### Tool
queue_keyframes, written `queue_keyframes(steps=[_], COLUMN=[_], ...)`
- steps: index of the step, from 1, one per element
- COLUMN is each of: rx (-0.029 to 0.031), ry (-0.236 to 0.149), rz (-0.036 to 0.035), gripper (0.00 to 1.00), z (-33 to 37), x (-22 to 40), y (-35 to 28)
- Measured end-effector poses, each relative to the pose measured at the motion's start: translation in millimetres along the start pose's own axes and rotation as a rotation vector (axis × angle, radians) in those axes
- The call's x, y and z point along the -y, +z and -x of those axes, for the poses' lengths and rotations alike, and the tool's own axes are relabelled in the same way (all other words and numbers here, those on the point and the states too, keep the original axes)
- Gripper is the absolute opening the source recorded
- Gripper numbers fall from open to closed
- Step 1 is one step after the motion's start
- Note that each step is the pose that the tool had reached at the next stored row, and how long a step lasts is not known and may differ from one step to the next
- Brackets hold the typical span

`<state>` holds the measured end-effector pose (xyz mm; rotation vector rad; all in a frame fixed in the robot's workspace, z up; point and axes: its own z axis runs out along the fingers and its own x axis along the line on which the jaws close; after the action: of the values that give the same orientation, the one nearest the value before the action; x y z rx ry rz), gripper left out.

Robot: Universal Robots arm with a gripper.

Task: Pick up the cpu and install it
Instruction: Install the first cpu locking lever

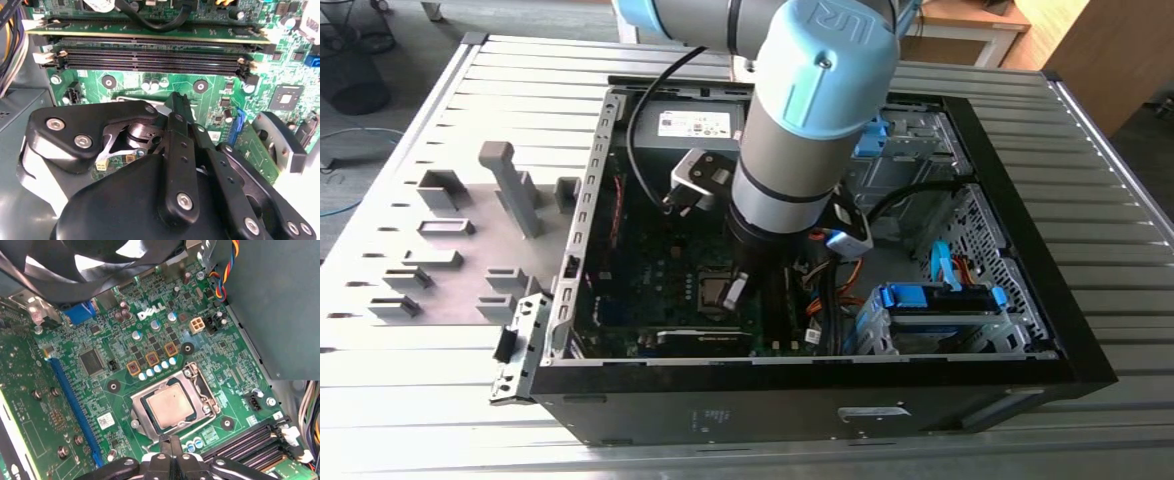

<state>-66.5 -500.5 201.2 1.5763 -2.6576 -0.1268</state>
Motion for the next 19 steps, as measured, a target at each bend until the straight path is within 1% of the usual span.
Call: queue_keyframes(steps=[3, 7, 11, 19], rx=[0.0005, 0.001, 0.0011, 0.002], ry=[0.002, 0.003, 0.005, 0.013], rz=[0.0002, 0.0005, 0.0005, 0.0005], gripper=[0.11, 0.11, 0.11, 0.11], z=[-0.3, -0.1, 0.2, 0.6], x=[-3.5, -4.9, -4.5, -0.1], y=[0.3, 0.4, 0.3, 2.7])
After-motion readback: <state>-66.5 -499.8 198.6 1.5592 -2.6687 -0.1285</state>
